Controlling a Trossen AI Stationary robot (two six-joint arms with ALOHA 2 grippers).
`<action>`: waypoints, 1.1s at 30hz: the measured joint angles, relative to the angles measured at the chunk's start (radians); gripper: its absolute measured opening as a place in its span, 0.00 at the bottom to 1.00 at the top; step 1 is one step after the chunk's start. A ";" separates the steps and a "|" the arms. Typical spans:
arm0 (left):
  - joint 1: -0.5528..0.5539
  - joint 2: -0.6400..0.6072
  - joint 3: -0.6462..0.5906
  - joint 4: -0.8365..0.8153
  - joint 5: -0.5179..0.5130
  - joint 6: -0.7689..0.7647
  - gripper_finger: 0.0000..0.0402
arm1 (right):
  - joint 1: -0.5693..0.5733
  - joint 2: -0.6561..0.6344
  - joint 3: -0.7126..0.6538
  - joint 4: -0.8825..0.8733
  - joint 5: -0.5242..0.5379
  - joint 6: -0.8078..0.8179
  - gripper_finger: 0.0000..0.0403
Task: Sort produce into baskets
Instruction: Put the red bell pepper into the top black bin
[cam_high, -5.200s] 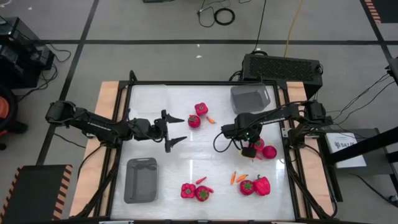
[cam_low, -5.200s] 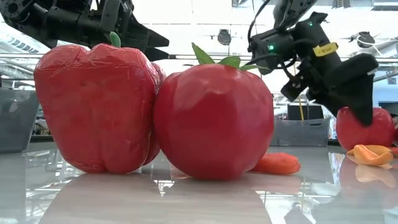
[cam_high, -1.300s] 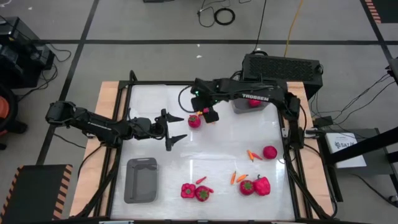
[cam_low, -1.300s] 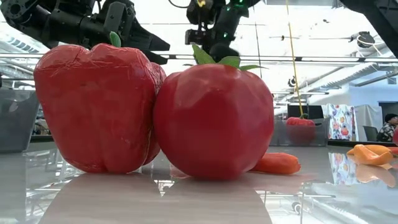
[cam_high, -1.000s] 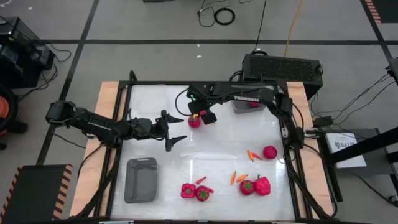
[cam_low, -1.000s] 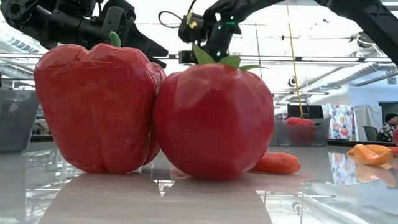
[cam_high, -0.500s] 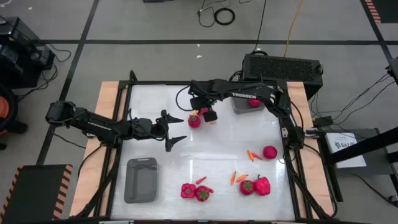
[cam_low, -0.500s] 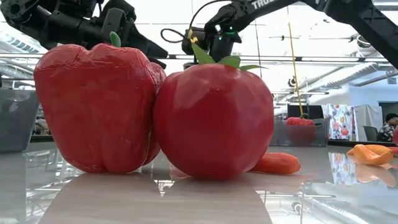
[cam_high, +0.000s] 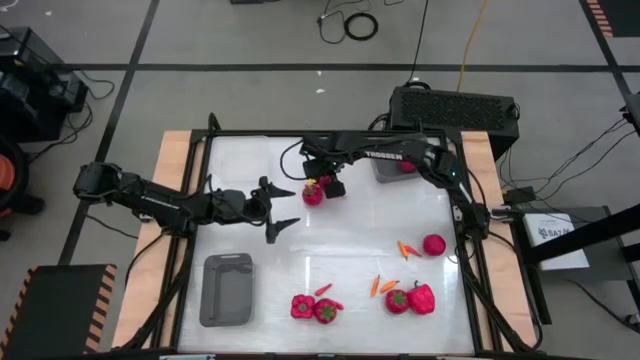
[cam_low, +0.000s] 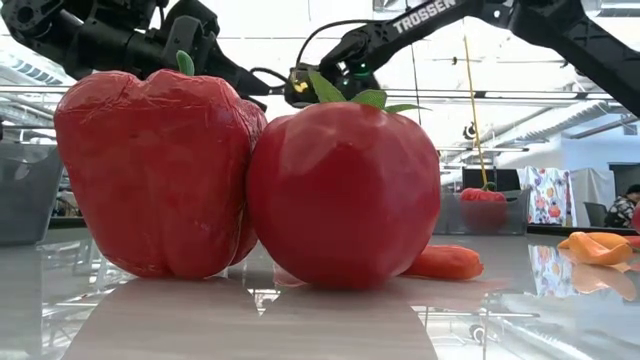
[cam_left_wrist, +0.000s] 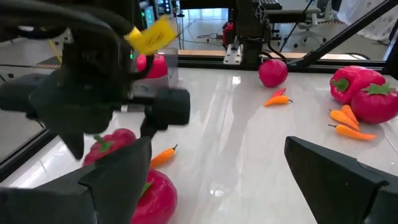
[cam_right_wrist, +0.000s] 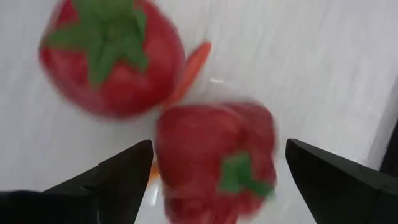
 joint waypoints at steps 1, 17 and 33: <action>0.000 0.000 0.000 -0.001 0.000 0.000 0.93 | 0.001 0.004 0.000 0.005 0.000 0.000 0.89; 0.001 0.000 0.000 -0.003 0.004 -0.002 0.93 | -0.020 0.006 0.000 0.008 -0.005 0.050 0.75; 0.001 0.000 0.000 -0.003 0.004 -0.003 0.93 | -0.019 0.006 0.000 -0.019 -0.001 0.085 0.71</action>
